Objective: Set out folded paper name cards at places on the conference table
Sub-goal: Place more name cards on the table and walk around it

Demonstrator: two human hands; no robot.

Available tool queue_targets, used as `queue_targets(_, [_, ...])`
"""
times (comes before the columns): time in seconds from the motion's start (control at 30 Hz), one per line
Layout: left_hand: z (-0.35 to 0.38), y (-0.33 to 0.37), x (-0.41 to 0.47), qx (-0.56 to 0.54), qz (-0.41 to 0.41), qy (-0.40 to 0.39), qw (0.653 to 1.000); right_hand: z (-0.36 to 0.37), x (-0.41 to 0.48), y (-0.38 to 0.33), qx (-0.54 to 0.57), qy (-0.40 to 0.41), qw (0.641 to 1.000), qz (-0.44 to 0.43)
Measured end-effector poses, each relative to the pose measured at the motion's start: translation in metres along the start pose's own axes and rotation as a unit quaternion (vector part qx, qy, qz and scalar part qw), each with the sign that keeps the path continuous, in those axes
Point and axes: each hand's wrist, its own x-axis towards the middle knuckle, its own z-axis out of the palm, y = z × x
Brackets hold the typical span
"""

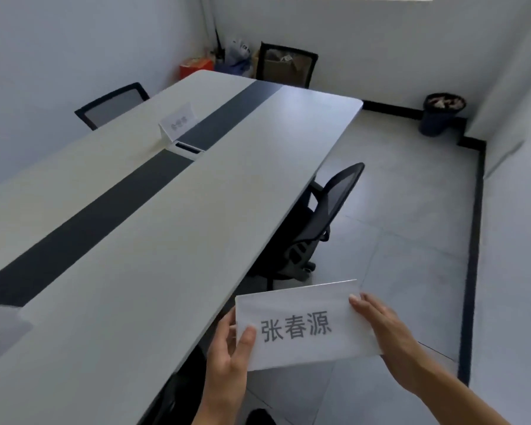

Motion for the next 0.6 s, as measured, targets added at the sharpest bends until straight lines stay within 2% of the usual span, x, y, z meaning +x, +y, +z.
queue_targets(0.3, [0.087,0.019,0.075,0.008,0.019,0.011,1.000,-0.064,0.069,-0.021,0.007,0.040,0.999,0.004])
queue_targets(0.6, [0.163,0.073,0.204,-0.001,0.015,-0.005,1.000,-0.112,0.190,-0.110,-0.026,0.062,0.997,-0.027])
